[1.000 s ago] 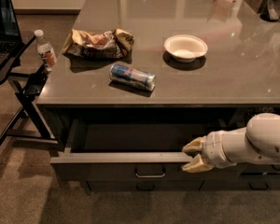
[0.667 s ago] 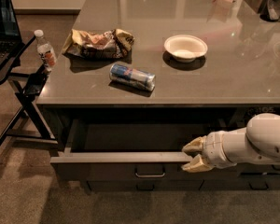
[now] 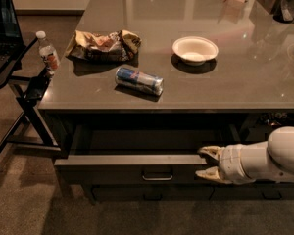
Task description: Open top drawer
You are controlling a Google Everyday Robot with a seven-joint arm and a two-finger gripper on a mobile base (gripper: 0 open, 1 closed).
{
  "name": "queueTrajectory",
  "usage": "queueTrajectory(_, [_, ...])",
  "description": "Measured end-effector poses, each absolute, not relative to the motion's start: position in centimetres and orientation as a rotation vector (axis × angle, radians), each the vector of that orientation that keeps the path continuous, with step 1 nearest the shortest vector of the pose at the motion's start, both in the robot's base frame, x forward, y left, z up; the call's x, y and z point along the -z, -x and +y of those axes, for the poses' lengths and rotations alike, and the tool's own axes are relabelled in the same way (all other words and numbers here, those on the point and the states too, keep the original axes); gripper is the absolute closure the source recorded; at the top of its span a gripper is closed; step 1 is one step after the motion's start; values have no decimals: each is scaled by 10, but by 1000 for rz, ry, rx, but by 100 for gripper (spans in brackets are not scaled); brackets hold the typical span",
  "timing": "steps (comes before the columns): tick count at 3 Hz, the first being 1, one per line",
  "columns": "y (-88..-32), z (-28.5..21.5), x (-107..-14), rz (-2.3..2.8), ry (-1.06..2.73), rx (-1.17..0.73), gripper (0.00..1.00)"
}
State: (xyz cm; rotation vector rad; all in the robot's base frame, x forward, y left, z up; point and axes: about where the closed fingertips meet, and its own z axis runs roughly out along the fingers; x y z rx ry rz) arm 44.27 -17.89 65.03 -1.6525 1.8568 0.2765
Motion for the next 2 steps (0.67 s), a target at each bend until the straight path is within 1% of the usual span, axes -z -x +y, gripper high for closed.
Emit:
queueTrajectory(1, [-432,-182,-652,1856,1650,-287,91])
queueTrajectory(2, [-432,-182,-658,1856,1650,-287,100])
